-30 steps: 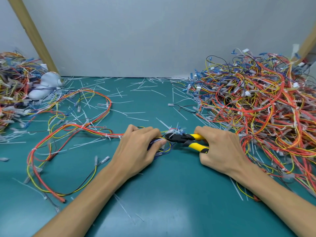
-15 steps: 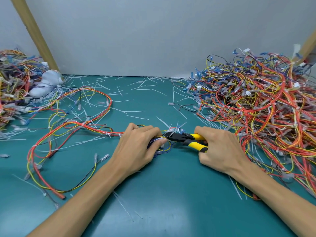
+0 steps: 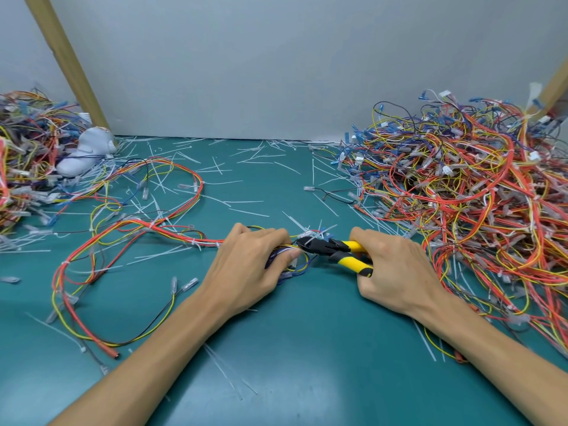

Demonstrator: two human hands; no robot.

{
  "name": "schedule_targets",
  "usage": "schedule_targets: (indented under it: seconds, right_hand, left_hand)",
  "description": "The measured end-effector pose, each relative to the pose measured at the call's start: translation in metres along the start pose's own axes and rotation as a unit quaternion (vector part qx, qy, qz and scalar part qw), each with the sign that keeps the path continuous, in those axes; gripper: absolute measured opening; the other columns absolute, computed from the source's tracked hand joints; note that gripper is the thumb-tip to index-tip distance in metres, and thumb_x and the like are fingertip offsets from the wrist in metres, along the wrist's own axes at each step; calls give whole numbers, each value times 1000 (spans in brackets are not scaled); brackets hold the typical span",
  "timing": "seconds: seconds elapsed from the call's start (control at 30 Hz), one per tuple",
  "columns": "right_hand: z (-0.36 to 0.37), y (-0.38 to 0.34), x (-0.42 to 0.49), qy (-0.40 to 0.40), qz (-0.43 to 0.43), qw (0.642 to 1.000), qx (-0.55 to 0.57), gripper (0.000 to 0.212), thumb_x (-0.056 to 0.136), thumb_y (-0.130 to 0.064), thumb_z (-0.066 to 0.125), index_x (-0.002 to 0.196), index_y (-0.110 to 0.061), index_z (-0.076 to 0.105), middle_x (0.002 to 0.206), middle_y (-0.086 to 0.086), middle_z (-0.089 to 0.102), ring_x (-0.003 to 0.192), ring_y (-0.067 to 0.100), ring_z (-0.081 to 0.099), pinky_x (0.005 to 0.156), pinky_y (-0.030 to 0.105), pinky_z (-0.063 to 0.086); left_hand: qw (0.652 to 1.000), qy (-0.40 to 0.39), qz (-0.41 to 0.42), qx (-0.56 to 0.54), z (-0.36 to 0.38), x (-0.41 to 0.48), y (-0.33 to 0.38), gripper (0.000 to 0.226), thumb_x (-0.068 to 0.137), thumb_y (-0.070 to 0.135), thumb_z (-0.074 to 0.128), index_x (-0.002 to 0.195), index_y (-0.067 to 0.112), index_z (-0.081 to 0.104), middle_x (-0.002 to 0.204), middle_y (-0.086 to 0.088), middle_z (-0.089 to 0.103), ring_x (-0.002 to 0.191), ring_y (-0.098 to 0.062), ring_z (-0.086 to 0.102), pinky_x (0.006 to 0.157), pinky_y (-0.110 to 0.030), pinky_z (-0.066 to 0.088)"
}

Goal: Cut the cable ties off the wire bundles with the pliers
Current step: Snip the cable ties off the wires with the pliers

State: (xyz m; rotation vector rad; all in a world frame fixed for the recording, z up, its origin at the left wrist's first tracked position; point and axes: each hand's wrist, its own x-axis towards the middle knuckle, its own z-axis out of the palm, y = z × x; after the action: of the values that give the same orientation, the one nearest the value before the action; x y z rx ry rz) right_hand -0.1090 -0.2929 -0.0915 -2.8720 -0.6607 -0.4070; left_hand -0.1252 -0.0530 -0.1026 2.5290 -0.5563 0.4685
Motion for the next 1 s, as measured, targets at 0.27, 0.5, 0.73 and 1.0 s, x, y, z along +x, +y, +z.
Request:
schedule_targets:
  seconds: [0.27,0.5,0.73,1.0]
  right_hand:
    - [0,-1,0,39,-11,999,-30,30,60,-23,57,88,-21,50,71,-4,48,58,25,44,43,29,34]
    - [-1,-2,0,54,-15,997,-52,34,63,-32,52,95,-22,51,74,-5,50,67,25,51,46,28,31]
    - [-2,0,2,52,-24,997,-42,35,66,-33,53,98,-19,54,82,-3,51,77,25,49,58,30,31]
    - [0,2,1,26,-31,999,-9,29,65,-25,61,87,-22,43,71,-6,47,61,24,39,46,27,23]
  left_hand:
    - [1000,28,-5,-4,0,0,1,25,96,37,48,78,21,54,63,13,48,60,-15,34,75,-37,40]
    - [997,75,9,16,0,0,1,22,95,37,53,79,22,58,65,9,51,62,-14,28,70,-33,35]
    - [993,109,32,28,0,1,-1,19,92,33,59,80,20,66,65,7,51,60,-17,41,68,-35,36]
    - [990,126,53,35,0,0,-1,17,92,31,61,81,19,68,65,8,51,61,-16,39,66,-35,36]
